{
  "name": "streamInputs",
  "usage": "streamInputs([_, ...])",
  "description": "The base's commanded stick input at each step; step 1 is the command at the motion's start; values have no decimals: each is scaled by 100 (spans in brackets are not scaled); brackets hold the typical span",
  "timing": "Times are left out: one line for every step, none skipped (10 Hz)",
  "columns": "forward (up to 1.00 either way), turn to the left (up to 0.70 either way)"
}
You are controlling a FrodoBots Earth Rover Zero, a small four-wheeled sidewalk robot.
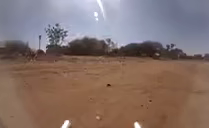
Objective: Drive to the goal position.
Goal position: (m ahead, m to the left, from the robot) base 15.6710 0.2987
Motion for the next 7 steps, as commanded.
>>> streamInputs([70,0])
streamInputs([70,0])
streamInputs([70,0])
streamInputs([70,0])
streamInputs([70,0])
streamInputs([70,0])
streamInputs([70,0])
